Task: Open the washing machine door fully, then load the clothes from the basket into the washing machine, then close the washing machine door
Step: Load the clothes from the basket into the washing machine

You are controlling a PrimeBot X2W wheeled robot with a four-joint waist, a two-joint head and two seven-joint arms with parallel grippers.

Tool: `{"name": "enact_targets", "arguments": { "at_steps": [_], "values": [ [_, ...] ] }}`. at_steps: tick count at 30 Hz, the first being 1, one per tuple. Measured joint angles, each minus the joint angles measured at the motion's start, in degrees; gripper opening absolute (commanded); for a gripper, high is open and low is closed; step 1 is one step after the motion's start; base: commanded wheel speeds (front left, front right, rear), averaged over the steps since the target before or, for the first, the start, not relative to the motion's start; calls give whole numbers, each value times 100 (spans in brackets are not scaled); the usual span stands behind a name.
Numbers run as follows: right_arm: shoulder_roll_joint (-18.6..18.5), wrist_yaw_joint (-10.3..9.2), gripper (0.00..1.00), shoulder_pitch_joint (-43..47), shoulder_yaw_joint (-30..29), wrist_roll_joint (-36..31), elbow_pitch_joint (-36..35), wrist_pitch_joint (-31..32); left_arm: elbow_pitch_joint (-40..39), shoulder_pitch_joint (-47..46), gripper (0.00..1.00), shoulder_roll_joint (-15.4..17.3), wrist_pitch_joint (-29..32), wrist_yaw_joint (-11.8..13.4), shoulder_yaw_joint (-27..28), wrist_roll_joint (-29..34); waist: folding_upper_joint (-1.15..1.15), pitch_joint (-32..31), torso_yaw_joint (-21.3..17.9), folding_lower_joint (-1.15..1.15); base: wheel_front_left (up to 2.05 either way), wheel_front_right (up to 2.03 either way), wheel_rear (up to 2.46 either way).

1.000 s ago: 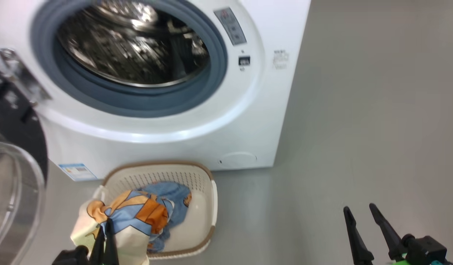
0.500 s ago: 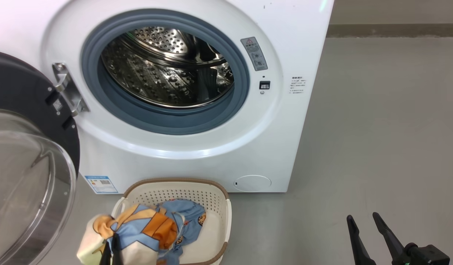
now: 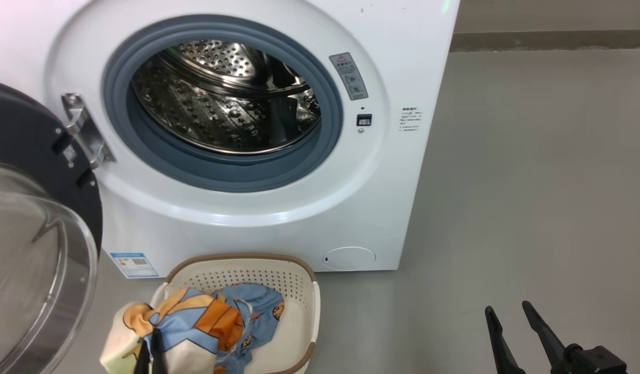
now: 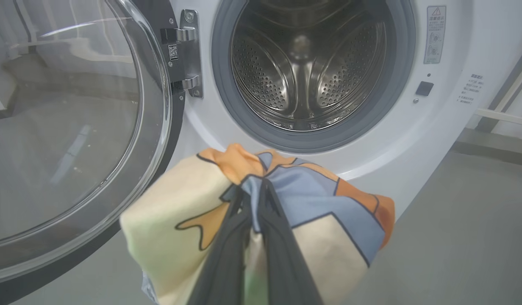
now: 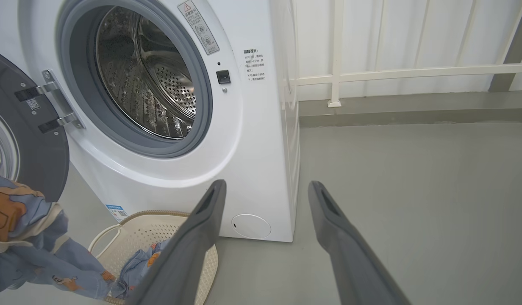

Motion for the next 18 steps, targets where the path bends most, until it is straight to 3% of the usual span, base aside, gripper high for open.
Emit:
{"name": "enact_targets", "arguments": {
  "at_steps": [9, 18],
  "values": [
    [52, 0, 100, -1, 92, -10, 35, 0, -126, -210, 0, 1, 0, -127, 55, 25, 0, 128, -247, 0, 0, 0, 0],
    [131, 0, 100, -263, 172, 138, 25, 0, 53, -1536, 0, -3, 0, -359, 96, 109, 0, 651, -531, 0, 0, 0, 0]
  ]
}}
